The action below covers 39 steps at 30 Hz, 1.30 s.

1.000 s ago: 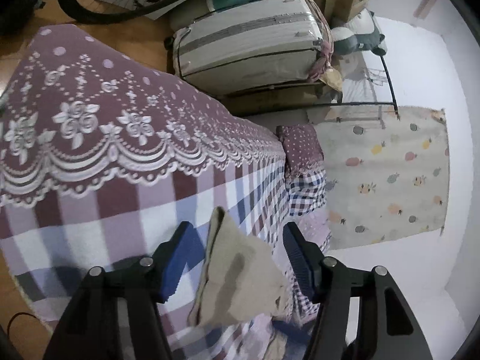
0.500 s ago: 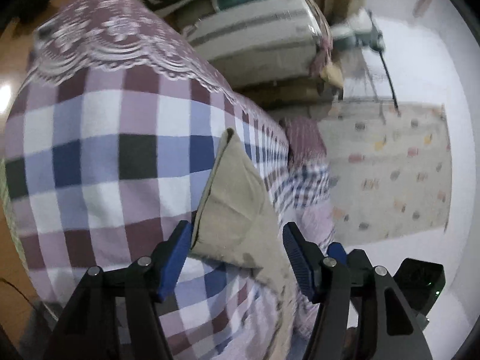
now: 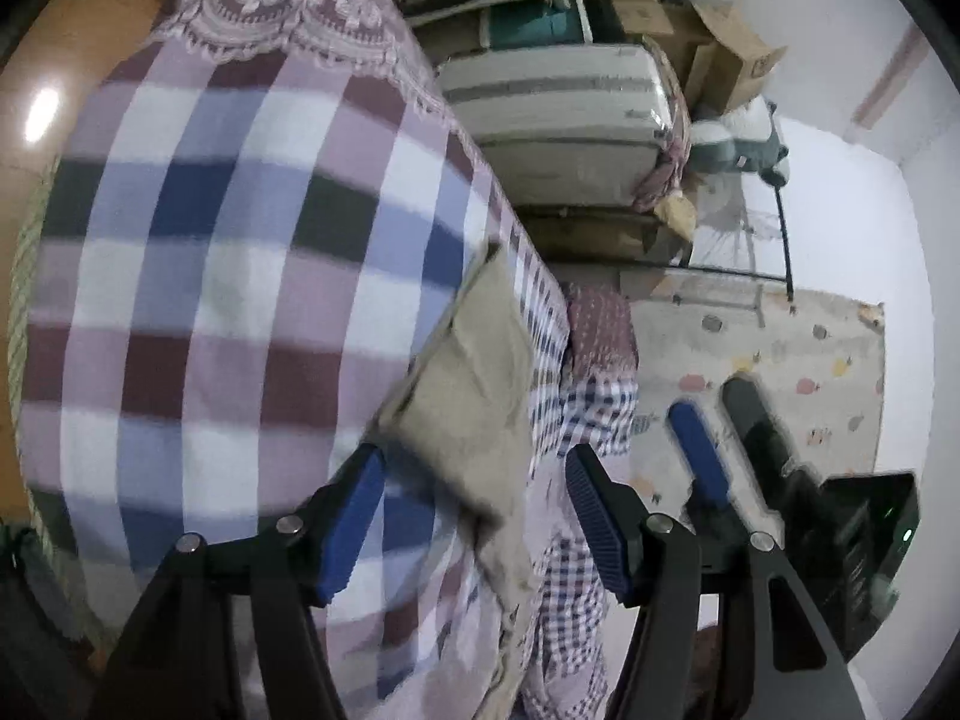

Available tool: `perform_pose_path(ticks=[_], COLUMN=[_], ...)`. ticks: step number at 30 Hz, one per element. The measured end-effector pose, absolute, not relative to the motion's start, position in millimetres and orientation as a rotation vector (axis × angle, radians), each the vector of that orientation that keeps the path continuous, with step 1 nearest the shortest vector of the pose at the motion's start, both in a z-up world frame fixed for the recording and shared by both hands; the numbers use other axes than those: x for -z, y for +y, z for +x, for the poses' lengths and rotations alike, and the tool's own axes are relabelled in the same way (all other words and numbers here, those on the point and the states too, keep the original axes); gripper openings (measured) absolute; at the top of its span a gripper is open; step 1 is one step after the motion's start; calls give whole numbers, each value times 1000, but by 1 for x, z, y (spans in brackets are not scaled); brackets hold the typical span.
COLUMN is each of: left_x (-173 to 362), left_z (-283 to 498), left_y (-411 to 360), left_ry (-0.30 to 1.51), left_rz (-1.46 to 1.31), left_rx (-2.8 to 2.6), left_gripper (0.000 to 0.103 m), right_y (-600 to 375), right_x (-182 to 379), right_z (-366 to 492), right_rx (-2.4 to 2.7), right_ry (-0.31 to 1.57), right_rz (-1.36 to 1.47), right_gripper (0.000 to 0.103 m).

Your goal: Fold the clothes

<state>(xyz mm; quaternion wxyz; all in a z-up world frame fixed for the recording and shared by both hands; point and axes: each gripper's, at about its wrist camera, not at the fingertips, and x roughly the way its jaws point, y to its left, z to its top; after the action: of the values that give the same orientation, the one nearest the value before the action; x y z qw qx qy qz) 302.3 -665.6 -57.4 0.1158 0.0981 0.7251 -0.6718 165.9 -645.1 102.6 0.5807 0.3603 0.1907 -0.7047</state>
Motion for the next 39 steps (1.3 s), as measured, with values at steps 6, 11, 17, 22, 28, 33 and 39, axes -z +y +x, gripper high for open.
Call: perform_pose_path(ticks=[6, 11, 17, 22, 28, 33, 39], left_x=[56, 57, 63, 67, 68, 52, 17], left_z=[298, 287, 281, 278, 277, 271, 241], left_y=[-672, -674, -678, -680, -677, -673, -659], left_ry=[2099, 2107, 2110, 2107, 2104, 2060, 2098], left_rz=[229, 263, 293, 323, 312, 279, 225], left_rx=[2000, 2041, 2018, 1986, 1978, 2061, 2339], left_gripper=[61, 40, 37, 14, 6, 6, 20], right_y=[-661, -696, -738, -754, -762, -750, -704], right_x=[-84, -72, -45, -22, -2, -19, -74], right_z=[163, 154, 149, 155, 155, 156, 145], right_rx=[1642, 1596, 1544, 1533, 1561, 1597, 1685], right_ry=[502, 546, 652, 754, 836, 812, 646], right_rz=[882, 977, 1131, 1171, 1184, 1114, 1015], right_gripper=[51, 51, 51, 51, 31, 5, 4])
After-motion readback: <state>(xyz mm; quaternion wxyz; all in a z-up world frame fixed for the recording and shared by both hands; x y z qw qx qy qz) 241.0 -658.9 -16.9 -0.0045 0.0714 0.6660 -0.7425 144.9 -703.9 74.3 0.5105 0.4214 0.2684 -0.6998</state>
